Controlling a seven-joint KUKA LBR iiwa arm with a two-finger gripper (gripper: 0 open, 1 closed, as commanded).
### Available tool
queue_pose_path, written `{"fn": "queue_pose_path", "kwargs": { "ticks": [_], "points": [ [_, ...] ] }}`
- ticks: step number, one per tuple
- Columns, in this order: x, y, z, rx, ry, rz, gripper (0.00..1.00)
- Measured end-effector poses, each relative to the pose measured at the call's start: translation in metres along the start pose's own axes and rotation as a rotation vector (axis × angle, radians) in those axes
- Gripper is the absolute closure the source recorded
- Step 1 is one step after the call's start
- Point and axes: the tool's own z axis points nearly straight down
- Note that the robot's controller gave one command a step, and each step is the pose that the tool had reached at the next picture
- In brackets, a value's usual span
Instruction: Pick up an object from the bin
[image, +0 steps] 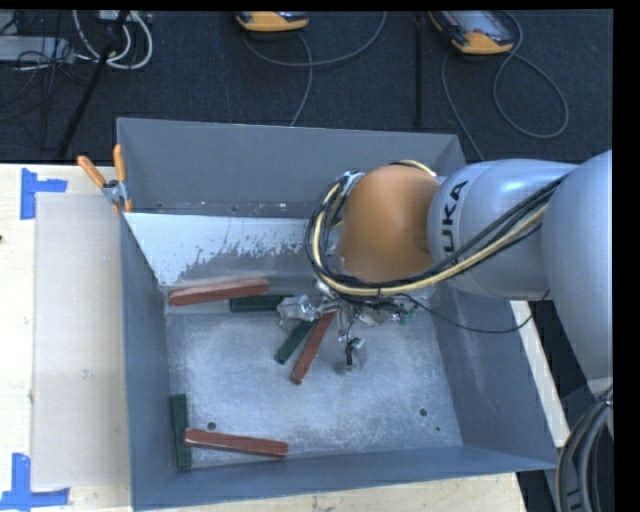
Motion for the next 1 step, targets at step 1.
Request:
{"fn": "queue_pose_path", "kwargs": {
  "ticks": [1],
  "points": [
    [-0.0005,0.0003,0.0002,0.002,-0.002,0.001,0.00]
  ]
}}
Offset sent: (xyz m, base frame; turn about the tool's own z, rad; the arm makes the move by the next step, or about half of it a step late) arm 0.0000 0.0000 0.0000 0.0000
